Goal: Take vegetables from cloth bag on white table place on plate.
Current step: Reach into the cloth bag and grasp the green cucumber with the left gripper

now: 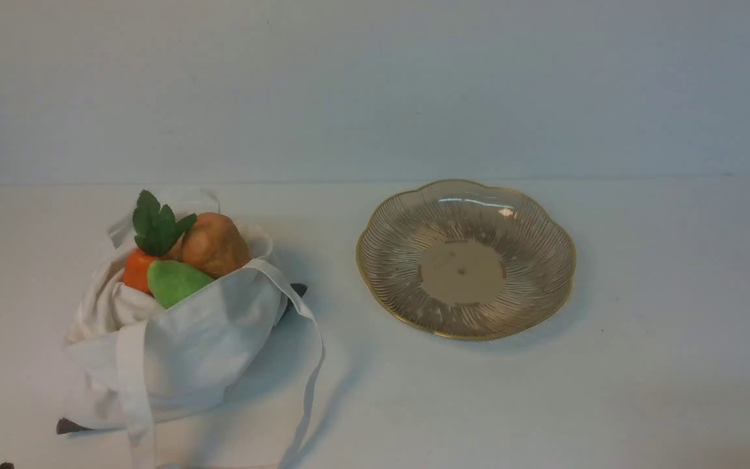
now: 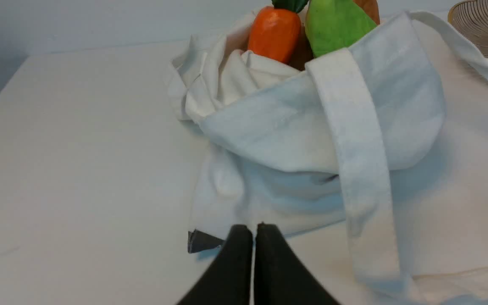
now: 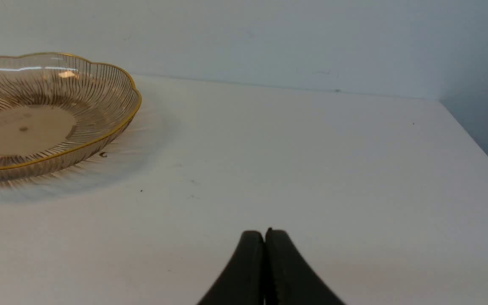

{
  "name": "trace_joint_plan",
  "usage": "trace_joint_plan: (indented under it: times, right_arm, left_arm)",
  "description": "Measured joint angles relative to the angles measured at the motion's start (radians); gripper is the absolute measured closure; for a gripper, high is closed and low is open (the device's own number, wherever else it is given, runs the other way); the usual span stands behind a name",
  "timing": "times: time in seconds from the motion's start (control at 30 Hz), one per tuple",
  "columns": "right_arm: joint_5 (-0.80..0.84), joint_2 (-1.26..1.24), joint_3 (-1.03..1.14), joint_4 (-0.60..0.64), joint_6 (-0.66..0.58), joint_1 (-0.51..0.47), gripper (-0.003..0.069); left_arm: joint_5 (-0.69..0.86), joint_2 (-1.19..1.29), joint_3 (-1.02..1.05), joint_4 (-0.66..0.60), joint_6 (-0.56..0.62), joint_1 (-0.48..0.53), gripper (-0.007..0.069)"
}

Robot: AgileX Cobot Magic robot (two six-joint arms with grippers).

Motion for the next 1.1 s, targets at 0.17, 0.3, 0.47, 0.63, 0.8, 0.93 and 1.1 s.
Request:
trace_joint_plan:
  times: [0.17, 0.3, 0.47, 0.63, 0.8, 0.93, 1.1]
  right_arm:
    - [0.0, 0.0, 0.0, 0.0, 0.0, 0.0, 0.0673]
    - [0.0, 0.0, 0.0, 0.0, 0.0, 0.0, 0.0673]
    - [0.0, 0.0, 0.0, 0.0, 0.0, 0.0, 0.0673]
    - [0.0, 0.0, 0.0, 0.0, 0.0, 0.0, 0.0673]
    - [0.0, 0.0, 0.0, 0.0, 0.0, 0.0, 0.0673]
    - [0.0, 0.0, 0.0, 0.0, 0.0, 0.0, 0.0673]
    - [0.0, 0.0, 0.0, 0.0, 0.0, 0.0, 0.0673]
  left_arm:
    - [0.0, 0.0, 0.0, 0.0, 0.0, 0.0, 0.0629]
    - [0.0, 0.0, 0.0, -0.001, 0.0, 0.0, 0.0629]
    - [0.0, 0.0, 0.0, -0.001, 0.0, 0.0, 0.0629]
    - [0.0, 0.0, 0.0, -0.001, 0.0, 0.0, 0.0629]
    - [0.0, 0.0, 0.0, -0.001, 0.0, 0.0, 0.0629]
    - [-0.004, 0.0, 0.0, -0.004, 0.001, 0.0, 0.0629]
    - [-0.119, 0.0, 0.0, -0.159, -0.062, 0.0, 0.0629]
